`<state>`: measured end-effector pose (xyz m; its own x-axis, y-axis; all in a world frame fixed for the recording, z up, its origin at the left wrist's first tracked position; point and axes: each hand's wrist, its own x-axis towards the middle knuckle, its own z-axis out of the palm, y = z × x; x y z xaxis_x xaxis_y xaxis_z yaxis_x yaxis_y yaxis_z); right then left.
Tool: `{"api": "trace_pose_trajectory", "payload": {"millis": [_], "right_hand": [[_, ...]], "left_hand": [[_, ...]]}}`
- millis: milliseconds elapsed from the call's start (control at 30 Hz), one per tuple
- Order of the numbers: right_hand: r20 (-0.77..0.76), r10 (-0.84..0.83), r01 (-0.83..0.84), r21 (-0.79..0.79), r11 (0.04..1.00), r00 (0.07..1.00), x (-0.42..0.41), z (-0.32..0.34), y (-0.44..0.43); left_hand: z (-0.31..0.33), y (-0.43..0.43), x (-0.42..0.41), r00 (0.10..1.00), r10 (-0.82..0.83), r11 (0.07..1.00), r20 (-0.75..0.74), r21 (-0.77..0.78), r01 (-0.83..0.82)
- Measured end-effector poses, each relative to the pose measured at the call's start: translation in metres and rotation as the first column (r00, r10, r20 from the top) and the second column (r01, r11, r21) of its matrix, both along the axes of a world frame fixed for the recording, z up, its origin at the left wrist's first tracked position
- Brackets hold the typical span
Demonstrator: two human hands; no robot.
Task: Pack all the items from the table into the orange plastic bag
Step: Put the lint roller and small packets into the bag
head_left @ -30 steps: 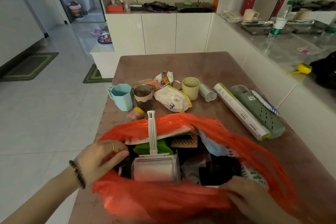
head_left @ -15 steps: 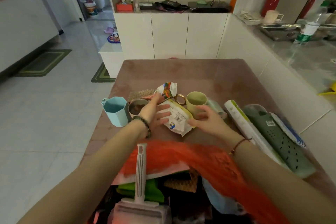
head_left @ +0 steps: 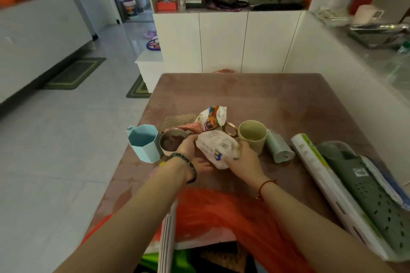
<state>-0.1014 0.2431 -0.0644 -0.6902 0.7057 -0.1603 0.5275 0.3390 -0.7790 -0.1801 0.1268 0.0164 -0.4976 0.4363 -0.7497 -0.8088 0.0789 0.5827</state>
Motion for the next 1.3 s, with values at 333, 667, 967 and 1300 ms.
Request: {"api": "trace_pose_trajectory", "payload": {"millis": [333, 667, 967, 1300], "right_hand": [[-0.494, 0.057, -0.056, 0.018, 0.998, 0.868, 0.087, 0.092, -0.048], [-0.541, -0.081, -0.145, -0.362, 0.921, 0.837, 0.193, 0.129, -0.124], [-0.266, 0.009, -0.075, -0.238, 0.968, 0.964, 0.247, 0.093, -0.158], [0.308, 0.398, -0.473, 0.228, 0.851, 0.864, 0.264, 0.050, -0.175]], "left_hand": [[0.025, -0.016, 0.045, 0.979, -0.201, 0.953, 0.025, 0.236, 0.190], [0.044, -0.101, 0.131, 0.908, -0.127, 0.893, -0.400, 0.352, 0.280], [0.008, -0.190, 0.192, 0.269, -0.457, 0.700, -0.847, -0.156, 0.697], [-0.029, -0.244, 0.195, -0.772, -0.590, 0.091, -0.237, -0.969, 0.228]]}}
